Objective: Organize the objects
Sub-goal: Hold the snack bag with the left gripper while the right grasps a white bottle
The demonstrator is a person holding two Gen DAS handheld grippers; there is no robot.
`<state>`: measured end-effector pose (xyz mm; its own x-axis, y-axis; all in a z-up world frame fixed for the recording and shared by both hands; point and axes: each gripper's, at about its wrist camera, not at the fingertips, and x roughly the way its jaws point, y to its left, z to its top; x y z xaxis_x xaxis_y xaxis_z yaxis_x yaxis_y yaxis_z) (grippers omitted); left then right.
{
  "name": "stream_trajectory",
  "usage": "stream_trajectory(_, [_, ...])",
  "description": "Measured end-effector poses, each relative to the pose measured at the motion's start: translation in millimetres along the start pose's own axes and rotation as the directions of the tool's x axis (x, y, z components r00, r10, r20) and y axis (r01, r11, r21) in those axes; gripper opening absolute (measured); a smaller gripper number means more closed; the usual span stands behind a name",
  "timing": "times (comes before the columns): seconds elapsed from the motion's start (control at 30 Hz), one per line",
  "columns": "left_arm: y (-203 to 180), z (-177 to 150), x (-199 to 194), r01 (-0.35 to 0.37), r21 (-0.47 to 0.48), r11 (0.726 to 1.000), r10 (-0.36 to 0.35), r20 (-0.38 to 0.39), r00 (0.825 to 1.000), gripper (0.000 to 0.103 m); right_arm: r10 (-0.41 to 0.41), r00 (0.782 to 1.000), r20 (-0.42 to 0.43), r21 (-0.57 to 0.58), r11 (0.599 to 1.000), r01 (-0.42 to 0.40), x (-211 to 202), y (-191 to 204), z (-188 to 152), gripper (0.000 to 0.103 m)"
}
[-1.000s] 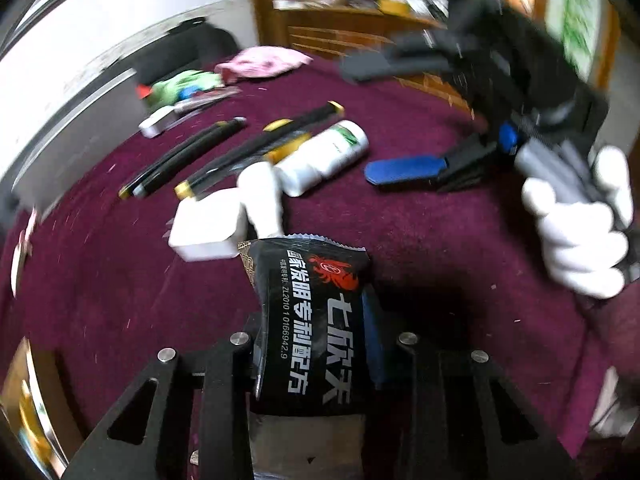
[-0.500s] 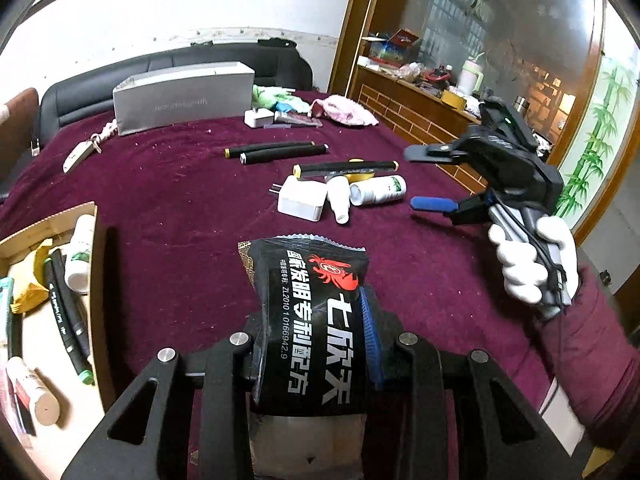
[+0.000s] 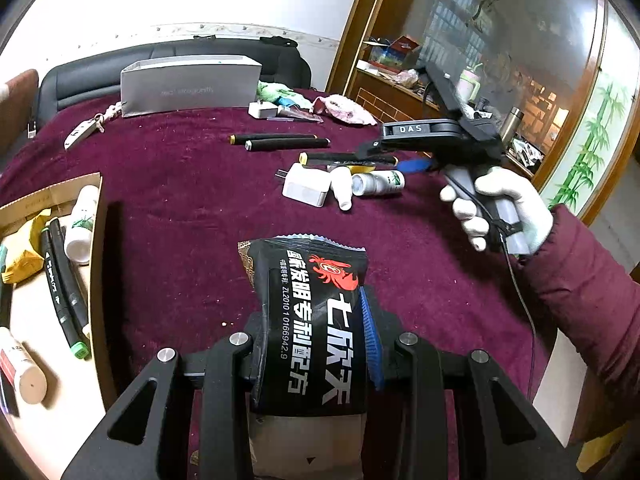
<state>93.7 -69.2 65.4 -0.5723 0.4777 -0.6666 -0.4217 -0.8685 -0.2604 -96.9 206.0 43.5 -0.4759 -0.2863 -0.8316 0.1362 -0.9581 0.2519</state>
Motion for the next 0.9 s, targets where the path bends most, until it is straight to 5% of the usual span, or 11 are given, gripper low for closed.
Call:
stream_trajectory(0.1, [2, -1, -4, -0.002, 0.006, 1.000, 0.002, 0.007, 1.000, 0.030, 0.154, 0.986, -0.064, 0.100, 0.984, -0.147, 12, -15, -3, 0.091])
stream_trajectory(0.23, [7, -1, -2, -0.001, -0.010, 1.000, 0.001, 0.002, 1.000, 0.030, 0.379, 0.911, -0.163, 0.140, 0.923, -0.359, 6, -11, -23, 0.091])
stream_trajectory(0.3, [7, -2, 0, 0.001, -0.015, 1.000, -0.001, -0.005, 1.000, 0.030, 0.345, 0.923, -0.168, 0.076, 0.939, -0.337, -7, -1, -30, 0.091])
stream_trajectory(0.4, [5, -3, 0, 0.006, -0.017, 1.000, -0.007, -0.008, 1.000, 0.030, 0.167, 0.979, -0.119, -0.073, 0.982, -0.176, -26, 17, -36, 0.091])
stream_trajectory(0.5, [3, -4, -2, 0.007, -0.015, 1.000, -0.007, -0.007, 1.000, 0.030, 0.040, 0.998, -0.053, -0.214, 0.975, -0.050, -36, 40, -42, 0.091])
stream_trajectory(0.57, [2, -4, -2, 0.007, -0.023, 1.000, -0.007, -0.009, 1.000, 0.030, 0.047, 0.998, -0.039, -0.251, 0.966, -0.055, -37, 53, -41, 0.091])
stream_trajectory(0.67, [1, -6, -5, 0.006, -0.028, 1.000, -0.006, -0.010, 1.000, 0.030, 0.117, 0.988, -0.100, -0.220, 0.966, -0.137, -17, 59, -34, 0.091])
stream_trajectory(0.9, [7, -10, -18, 0.003, -0.029, 1.000, -0.003, 0.009, 1.000, 0.030, 0.137, 0.956, -0.258, -0.163, 0.970, -0.183, 5, 50, -56, 0.091])
